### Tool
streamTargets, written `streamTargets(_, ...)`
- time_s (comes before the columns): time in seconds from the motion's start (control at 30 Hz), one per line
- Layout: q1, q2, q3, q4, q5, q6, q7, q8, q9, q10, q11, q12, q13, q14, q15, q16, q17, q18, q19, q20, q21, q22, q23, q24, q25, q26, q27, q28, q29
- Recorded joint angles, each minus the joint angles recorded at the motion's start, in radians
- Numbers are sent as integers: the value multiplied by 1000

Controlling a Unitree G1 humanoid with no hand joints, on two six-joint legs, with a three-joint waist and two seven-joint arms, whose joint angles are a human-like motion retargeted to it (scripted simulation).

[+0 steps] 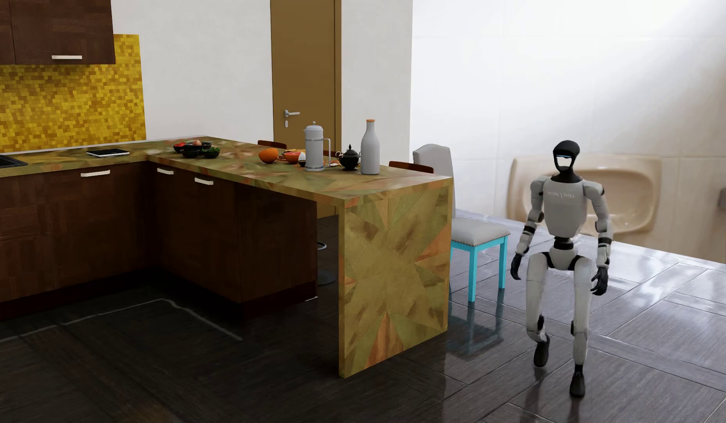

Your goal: Walk around the counter

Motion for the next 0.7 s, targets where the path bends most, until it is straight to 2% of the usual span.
streamTargets(0.07,124,-52,-66,21,-66,-48,61,-50,-14,-27,-134,-60,58,-83,-149,-61,-34,-94,64,-45,-56,-102,-42,-51,3,12,4,54,52)
streamTargets(0.1,186,-48,-89,25,-93,-71,88,-44,-33,-39,-233,-86,85,-124,-222,-89,-37,-66,94,-70,-61,-140,-30,-64,-11,9,8,65,51)
streamTargets(0.13,220,-31,-91,42,-102,-74,95,-36,-51,-10,-338,-117,105,-175,-201,-119,-48,-91,53,-94,-52,-135,-20,-60,-20,0,15,66,40)
streamTargets(0.17,210,15,-62,57,-88,-65,53,-39,-48,109,-349,-131,118,-162,-193,-152,-70,-134,11,-112,-19,-138,22,-46,-24,-3,11,61,24)
streamTargets(0.2,130,49,-1,40,-63,-42,-29,-22,-53,289,-356,-109,111,-24,-226,-181,-96,-169,10,-101,40,-116,77,-23,-27,-14,2,46,0)
streamTargets(0.23,53,96,71,5,-40,-3,-100,-11,-60,363,-398,-66,107,15,-242,-165,-80,-202,11,-91,0,-100,92,-2,-22,-7,-7,22,-24)
streamTargets(0.27,3,148,130,-16,-19,31,-131,14,-66,344,-449,-5,74,-34,-252,-139,-58,-232,14,-35,-36,-98,68,17,-17,11,-9,-4,-47)
streamTargets(0.3,-33,211,155,-34,-9,61,-138,43,-71,294,-509,64,23,-88,-261,-108,-39,-257,21,0,-18,-84,44,33,-23,36,-13,-23,-66)
streamTargets(0.37,-68,311,170,-18,11,120,-108,87,-43,139,-540,125,-61,-95,-258,-89,5,-279,38,36,9,-110,-23,50,-70,106,-27,-35,-62)
streamTargets(0.4,-26,263,154,3,29,139,-105,97,-25,-65,-383,123,-93,-98,-202,-82,24,-283,-2,36,-11,-77,-56,40,-90,80,-28,-29,-43)
streamTargets(0.43,20,165,91,17,8,102,-62,70,5,-79,-158,85,-91,42,-31,-31,14,-234,-34,33,1,-20,-63,6,-89,29,-34,-10,-5)
streamTargets(0.47,65,67,47,30,-28,51,-21,19,25,-66,-56,38,-48,-9,53,-2,-11,-123,-30,30,-8,-45,-38,-33,-77,4,-44,19,42)
streamTargets(0.5,117,5,-1,41,-71,3,11,-27,33,-64,-89,-22,21,-56,-13,-18,-46,-36,-16,7,-45,-71,-26,-64,-67,-14,-44,51,86)
streamTargets(0.53,178,-30,-57,43,-111,-52,42,-40,17,-85,-183,-78,76,-93,-120,-56,-57,-94,-6,-37,-80,-104,-32,-77,-68,-11,-24,73,97)
streamTargets(0.57,211,-43,-83,54,-128,-92,57,-33,-14,-63,-324,-131,128,-148,-182,-107,-64,-146,19,-81,-73,-143,-26,-74,-71,-1,0,80,78)
streamTargets(0.6,208,-1,-86,74,-109,-115,28,-26,-21,60,-384,-175,156,-163,-167,-142,-54,-140,49,-114,-30,-135,15,-51,-68,-7,22,70,40)
streamTargets(0.63,141,46,-54,65,-81,-113,-43,-7,-15,252,-382,-172,132,-33,-206,-168,-58,-111,49,-127,32,-99,68,-22,-51,-26,45,47,4)
streamTargets(0.67,77,99,-19,31,-57,-87,-108,6,-14,322,-403,-119,107,41,-237,-176,-54,-85,53,-99,49,-73,68,11,-26,-43,63,14,-26)
streamTargets(0.7,33,149,25,11,-33,-47,-138,21,-17,228,-428,-37,81,-33,-266,-155,-30,-67,60,-55,17,-64,-6,47,1,-55,79,-20,-52)
